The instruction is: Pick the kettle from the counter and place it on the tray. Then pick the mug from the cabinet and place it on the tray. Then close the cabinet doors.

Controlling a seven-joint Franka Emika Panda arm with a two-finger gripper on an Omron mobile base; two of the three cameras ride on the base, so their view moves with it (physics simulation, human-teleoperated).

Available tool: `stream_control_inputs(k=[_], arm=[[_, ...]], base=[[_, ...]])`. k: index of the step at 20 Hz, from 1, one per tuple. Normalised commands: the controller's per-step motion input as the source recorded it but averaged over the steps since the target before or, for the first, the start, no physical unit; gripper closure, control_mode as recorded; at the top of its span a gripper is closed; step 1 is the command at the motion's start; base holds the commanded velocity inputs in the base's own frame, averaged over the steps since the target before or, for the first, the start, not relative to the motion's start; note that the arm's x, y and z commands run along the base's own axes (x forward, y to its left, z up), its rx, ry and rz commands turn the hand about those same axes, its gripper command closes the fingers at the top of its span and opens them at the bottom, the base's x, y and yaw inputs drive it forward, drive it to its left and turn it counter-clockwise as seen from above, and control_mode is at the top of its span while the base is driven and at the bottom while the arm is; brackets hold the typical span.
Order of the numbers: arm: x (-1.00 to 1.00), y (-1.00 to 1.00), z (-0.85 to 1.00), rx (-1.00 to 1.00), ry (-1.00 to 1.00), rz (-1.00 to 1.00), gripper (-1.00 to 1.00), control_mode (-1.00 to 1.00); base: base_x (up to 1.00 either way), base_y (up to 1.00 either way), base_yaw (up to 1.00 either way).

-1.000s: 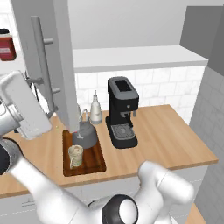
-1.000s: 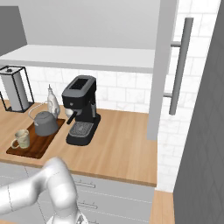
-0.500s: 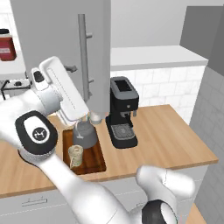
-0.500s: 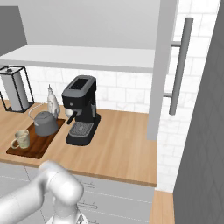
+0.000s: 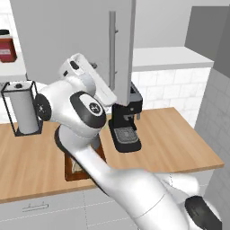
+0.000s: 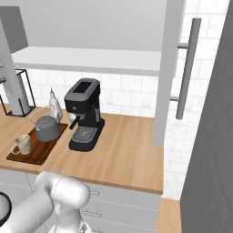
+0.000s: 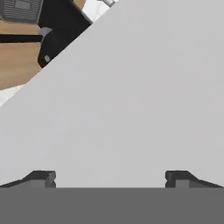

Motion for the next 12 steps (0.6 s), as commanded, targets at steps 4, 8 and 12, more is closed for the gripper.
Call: stream_control_inputs(k=[4,8,12], arm=[[0.9,-0.42,0.06,0.08,0.0,0.31,-1.0,-1.0],[0.92,-0.14,0.12,0.1,0.0,0.3,-1.0,-1.0],[0.86,0.0,0.29,0.09,0.01,0.26,-1.0,-1.0]], base=[[0.0,0.0,0.0],[0.0,0.0,0.0],[0.0,0.0,0.0]])
